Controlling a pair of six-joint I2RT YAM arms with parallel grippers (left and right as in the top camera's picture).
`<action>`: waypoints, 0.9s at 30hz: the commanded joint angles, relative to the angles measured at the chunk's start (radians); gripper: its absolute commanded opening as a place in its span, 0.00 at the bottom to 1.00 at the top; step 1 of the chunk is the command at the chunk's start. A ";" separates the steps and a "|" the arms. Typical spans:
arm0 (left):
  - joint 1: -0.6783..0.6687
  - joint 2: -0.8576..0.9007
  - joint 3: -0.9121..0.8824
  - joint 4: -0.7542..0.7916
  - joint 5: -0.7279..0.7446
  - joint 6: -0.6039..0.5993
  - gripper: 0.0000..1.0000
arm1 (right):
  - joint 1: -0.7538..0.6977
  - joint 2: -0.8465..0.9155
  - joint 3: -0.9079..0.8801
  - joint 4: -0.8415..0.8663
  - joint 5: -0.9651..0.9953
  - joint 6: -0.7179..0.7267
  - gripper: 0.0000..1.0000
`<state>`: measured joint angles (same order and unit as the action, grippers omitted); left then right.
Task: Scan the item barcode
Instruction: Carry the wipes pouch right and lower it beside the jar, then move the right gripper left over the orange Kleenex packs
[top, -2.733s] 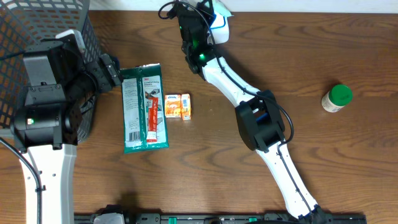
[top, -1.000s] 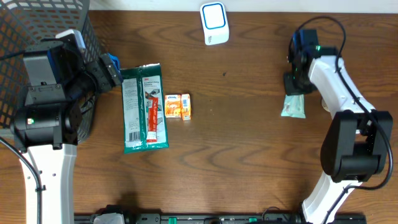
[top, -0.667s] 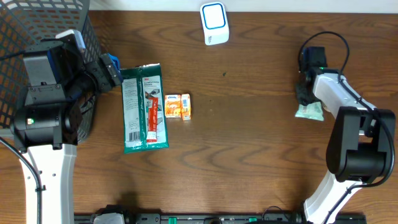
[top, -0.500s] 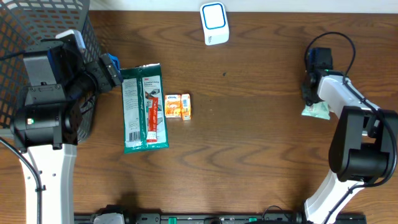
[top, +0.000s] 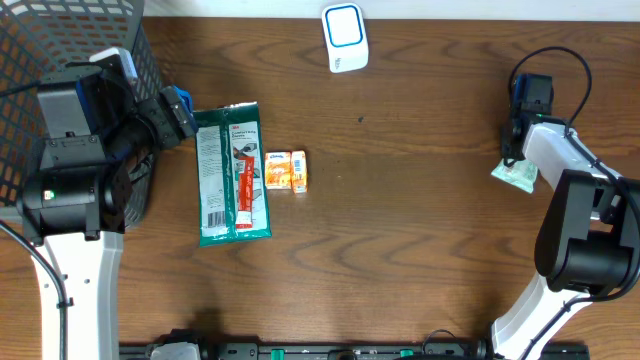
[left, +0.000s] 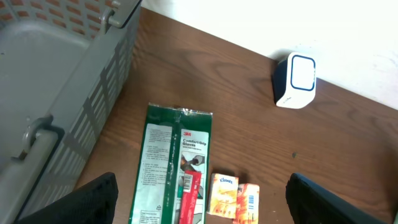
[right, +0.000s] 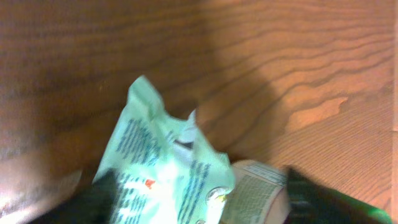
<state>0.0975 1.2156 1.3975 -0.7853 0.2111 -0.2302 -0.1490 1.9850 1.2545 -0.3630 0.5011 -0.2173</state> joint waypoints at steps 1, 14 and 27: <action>0.005 -0.001 0.005 0.000 0.006 0.012 0.87 | -0.005 -0.014 -0.003 0.025 0.018 -0.002 0.99; 0.005 -0.001 0.005 0.000 0.006 0.012 0.87 | 0.085 -0.146 0.062 0.008 -0.281 0.028 0.93; 0.005 -0.001 0.005 0.000 0.006 0.012 0.87 | 0.327 -0.182 0.058 -0.048 -0.962 0.535 0.73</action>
<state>0.0975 1.2156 1.3975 -0.7853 0.2115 -0.2302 0.1078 1.8015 1.3064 -0.3973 -0.3496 0.1745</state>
